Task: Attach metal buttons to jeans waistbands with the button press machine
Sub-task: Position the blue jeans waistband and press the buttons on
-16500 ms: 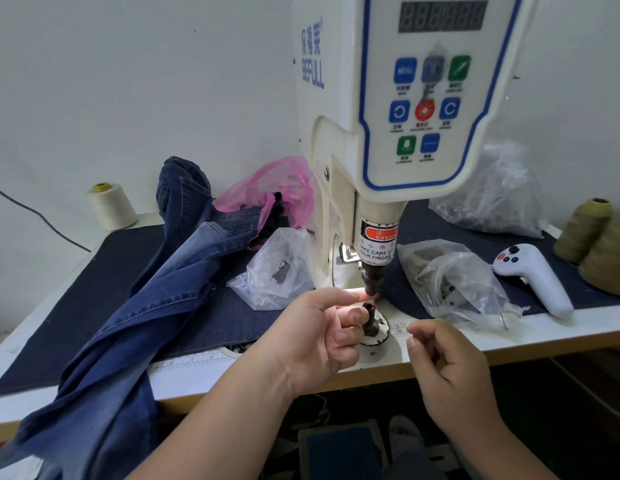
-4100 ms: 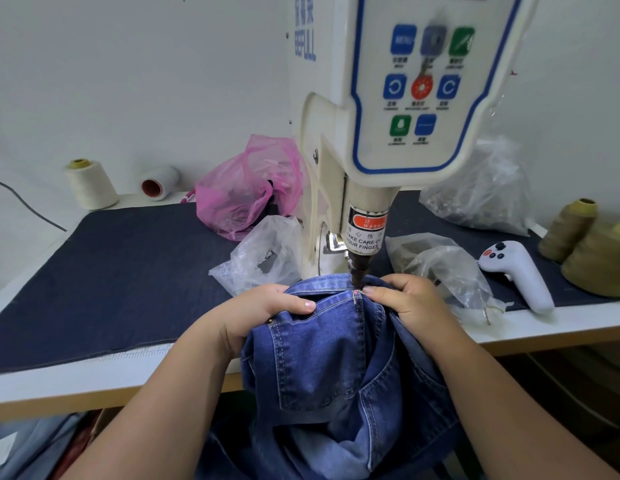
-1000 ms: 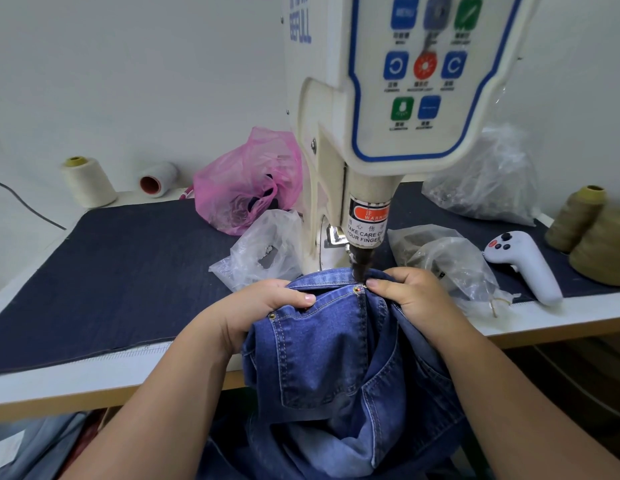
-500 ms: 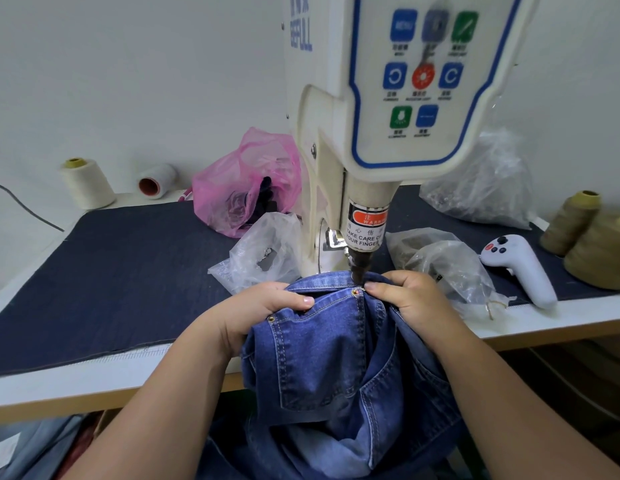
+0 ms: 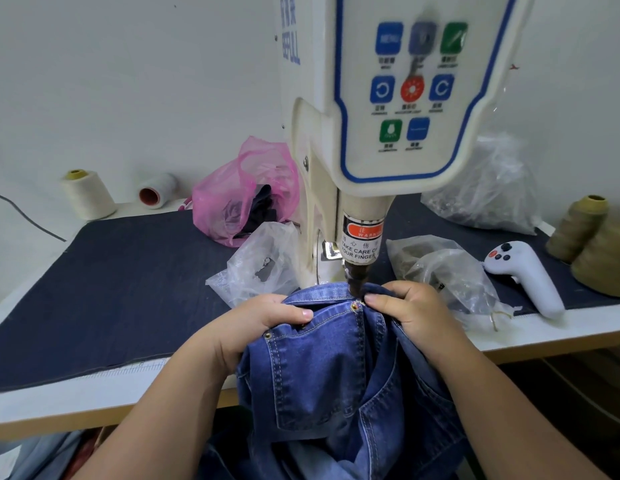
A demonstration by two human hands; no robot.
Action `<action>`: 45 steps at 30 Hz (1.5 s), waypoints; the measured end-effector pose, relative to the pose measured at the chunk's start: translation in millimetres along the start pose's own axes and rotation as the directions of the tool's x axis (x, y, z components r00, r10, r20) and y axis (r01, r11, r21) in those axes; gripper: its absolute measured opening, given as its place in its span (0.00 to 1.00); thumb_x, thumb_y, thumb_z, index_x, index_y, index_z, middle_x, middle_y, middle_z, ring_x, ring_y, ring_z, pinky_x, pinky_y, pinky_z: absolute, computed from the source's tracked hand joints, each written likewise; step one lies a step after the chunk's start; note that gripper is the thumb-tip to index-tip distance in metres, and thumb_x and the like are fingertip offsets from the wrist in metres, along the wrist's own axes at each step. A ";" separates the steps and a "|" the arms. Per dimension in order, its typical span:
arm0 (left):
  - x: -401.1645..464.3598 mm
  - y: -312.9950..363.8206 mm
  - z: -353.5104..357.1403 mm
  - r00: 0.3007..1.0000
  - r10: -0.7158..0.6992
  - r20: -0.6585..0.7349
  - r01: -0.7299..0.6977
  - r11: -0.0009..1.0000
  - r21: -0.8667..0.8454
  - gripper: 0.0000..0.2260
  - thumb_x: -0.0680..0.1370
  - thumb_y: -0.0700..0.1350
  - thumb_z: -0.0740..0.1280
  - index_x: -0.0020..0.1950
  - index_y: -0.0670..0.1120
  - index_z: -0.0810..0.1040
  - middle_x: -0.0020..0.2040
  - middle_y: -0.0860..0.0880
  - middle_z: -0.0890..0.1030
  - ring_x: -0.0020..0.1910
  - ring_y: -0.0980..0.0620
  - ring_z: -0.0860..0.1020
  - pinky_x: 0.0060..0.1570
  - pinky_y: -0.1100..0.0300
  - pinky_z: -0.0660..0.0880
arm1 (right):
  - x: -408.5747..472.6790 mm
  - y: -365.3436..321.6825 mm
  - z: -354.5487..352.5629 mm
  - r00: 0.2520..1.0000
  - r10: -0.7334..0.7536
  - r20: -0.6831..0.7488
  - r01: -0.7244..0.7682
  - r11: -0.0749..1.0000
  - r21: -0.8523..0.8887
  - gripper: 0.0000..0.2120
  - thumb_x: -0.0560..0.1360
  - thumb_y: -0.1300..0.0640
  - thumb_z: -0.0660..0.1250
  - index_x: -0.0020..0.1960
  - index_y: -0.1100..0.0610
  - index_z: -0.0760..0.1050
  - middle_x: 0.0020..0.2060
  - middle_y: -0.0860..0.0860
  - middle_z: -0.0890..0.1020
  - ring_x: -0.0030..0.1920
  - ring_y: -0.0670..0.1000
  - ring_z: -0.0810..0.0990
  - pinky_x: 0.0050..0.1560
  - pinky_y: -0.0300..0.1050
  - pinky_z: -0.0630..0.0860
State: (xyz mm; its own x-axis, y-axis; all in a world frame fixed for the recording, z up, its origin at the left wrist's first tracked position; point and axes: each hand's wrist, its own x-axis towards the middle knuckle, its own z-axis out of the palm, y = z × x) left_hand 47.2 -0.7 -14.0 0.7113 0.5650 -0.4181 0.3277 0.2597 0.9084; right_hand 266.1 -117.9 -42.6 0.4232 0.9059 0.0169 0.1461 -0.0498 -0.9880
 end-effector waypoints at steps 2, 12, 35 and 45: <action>-2.0 -3.1 0.2 1.000 0.030 0.009 -0.030 0.999 -0.035 0.18 0.68 0.46 0.72 0.54 0.37 0.83 0.49 0.37 0.85 0.46 0.43 0.83 0.49 0.54 0.81 | -3.9 -0.5 2.1 0.999 -0.034 -0.011 0.034 0.999 -0.026 0.13 0.64 0.43 0.73 0.42 0.51 0.84 0.36 0.54 0.86 0.38 0.52 0.85 0.44 0.52 0.79; -32.8 12.0 12.4 0.990 0.135 0.046 -0.133 0.990 -0.042 0.17 0.73 0.50 0.71 0.56 0.40 0.82 0.55 0.36 0.83 0.52 0.39 0.83 0.55 0.50 0.79 | -26.1 -15.5 -2.2 0.984 -0.174 -0.033 0.173 0.985 -0.026 0.03 0.68 0.51 0.73 0.41 0.49 0.85 0.34 0.50 0.85 0.36 0.44 0.82 0.36 0.34 0.77; -72.3 27.3 -0.4 0.868 0.195 0.456 -0.144 0.979 -0.145 0.27 0.66 0.44 0.78 0.59 0.30 0.78 0.55 0.33 0.81 0.52 0.38 0.81 0.57 0.49 0.77 | -78.0 -55.0 -5.2 0.934 0.063 0.352 -0.161 0.953 0.257 0.18 0.64 0.56 0.80 0.52 0.53 0.83 0.51 0.60 0.85 0.49 0.59 0.86 0.46 0.46 0.82; -118.8 41.8 -29.6 0.944 0.318 0.086 -0.312 0.947 -0.074 0.35 0.52 0.43 0.82 0.53 0.25 0.77 0.47 0.29 0.81 0.43 0.33 0.81 0.45 0.47 0.81 | -108.4 -65.4 20.7 0.886 0.052 0.460 -0.068 0.998 0.019 0.11 0.66 0.57 0.73 0.48 0.57 0.83 0.45 0.56 0.87 0.47 0.57 0.86 0.50 0.52 0.80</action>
State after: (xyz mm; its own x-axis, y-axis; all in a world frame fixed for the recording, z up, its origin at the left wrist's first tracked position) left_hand -42.0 -33.8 73.7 0.8291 0.5490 -0.1058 0.0423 0.1270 0.9910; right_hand 192.2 -204.1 17.0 -0.0286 0.9939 -0.1066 0.1003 -0.1032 -0.9896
